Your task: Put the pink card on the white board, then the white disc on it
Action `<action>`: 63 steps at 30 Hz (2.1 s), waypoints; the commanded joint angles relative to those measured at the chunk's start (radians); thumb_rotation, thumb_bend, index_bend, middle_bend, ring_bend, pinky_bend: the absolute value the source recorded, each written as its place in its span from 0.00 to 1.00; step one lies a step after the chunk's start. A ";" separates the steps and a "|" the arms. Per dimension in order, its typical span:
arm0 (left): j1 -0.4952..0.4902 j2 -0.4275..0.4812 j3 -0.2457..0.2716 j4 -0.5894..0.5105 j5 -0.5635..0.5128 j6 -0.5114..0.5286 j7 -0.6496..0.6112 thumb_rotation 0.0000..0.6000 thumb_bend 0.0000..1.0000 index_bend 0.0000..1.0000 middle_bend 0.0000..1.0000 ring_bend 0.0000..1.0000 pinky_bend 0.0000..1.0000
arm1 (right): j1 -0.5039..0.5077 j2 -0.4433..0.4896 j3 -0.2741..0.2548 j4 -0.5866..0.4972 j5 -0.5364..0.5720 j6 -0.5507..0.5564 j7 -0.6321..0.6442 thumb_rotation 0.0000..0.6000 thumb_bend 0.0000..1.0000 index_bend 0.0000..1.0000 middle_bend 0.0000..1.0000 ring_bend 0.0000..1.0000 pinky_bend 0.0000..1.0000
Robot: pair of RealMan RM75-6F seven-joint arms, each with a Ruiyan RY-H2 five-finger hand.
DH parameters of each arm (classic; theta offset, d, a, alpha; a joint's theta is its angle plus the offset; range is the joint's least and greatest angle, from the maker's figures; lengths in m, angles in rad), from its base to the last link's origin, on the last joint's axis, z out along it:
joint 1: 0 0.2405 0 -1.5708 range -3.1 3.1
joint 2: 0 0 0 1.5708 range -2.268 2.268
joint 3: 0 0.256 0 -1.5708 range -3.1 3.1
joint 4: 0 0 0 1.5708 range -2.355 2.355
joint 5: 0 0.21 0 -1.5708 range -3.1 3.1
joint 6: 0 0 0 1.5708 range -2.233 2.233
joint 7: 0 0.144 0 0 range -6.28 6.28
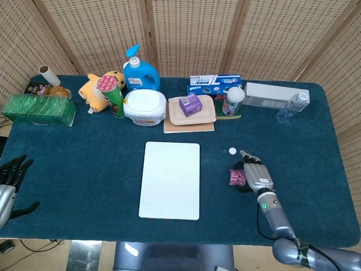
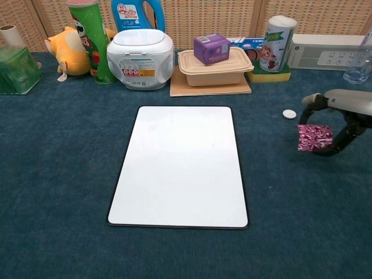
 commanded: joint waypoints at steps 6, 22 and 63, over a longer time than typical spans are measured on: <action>-0.001 0.008 -0.001 0.004 0.001 0.002 -0.022 1.00 0.08 0.00 0.00 0.00 0.07 | 0.122 -0.094 0.060 -0.028 0.097 0.027 -0.134 1.00 0.33 0.33 0.00 0.00 0.00; 0.006 0.044 0.003 0.037 0.012 0.020 -0.151 1.00 0.08 0.00 0.00 0.00 0.07 | 0.345 -0.367 0.151 0.105 0.275 0.069 -0.268 1.00 0.33 0.33 0.00 0.00 0.00; 0.013 0.027 0.010 0.029 0.032 0.031 -0.102 1.00 0.08 0.00 0.00 0.00 0.07 | 0.213 -0.082 0.042 0.290 0.040 -0.104 0.009 1.00 0.26 0.27 0.03 0.00 0.11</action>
